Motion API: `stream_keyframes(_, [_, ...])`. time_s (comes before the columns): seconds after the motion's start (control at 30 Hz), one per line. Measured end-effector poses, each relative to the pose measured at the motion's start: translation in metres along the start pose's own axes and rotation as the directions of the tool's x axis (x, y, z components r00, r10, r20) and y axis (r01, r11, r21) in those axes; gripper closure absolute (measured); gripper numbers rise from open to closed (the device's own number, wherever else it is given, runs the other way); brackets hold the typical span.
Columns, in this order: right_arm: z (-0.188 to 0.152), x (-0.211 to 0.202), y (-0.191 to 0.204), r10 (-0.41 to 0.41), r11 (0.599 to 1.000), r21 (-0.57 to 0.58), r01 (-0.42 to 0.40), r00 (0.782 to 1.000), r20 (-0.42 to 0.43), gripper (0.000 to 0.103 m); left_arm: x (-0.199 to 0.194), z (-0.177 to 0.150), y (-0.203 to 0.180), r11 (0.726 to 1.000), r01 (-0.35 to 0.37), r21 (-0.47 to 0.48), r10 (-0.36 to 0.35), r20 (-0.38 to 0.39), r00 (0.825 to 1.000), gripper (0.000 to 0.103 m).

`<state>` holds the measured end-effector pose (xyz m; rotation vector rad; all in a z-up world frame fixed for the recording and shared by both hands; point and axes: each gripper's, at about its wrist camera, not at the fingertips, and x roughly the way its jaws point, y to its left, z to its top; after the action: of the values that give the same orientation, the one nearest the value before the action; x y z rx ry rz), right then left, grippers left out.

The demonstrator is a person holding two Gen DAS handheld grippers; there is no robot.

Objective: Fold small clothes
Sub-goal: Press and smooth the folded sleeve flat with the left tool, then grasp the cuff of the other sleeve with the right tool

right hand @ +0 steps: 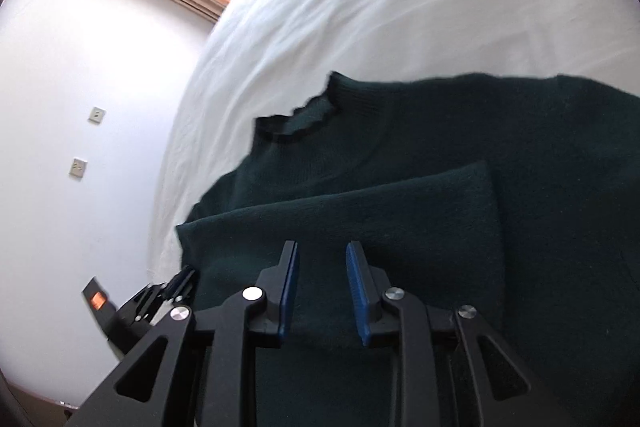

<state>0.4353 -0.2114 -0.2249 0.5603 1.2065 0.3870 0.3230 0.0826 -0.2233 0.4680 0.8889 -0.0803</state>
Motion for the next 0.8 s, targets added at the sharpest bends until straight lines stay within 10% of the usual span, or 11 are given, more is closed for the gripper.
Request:
stream_keyframes(0.37, [0.012, -0.016, 0.008, -0.164, 0.984, -0.037, 0.172, 0.974, 0.159, 0.095, -0.009, -0.015, -0.001, 1.000, -0.023, 0.010, 0.023, 0.011, 1.000, 0.094])
stream_keyframes(0.53, [-0.027, -0.017, 0.030, -0.021, 0.991, -0.131, 0.038, 0.991, 0.130, 0.077, -0.015, -0.019, -0.013, 0.997, -0.075, 0.012, 0.075, 0.022, 0.997, 0.094])
stream_keyframes(0.8, [-0.026, -0.019, -0.017, -0.039, 0.998, -0.042, 0.045, 0.988, 0.149, 0.091, -0.013, -0.021, -0.013, 0.997, -0.080, 0.001, 0.080, 0.012, 0.997, 0.094])
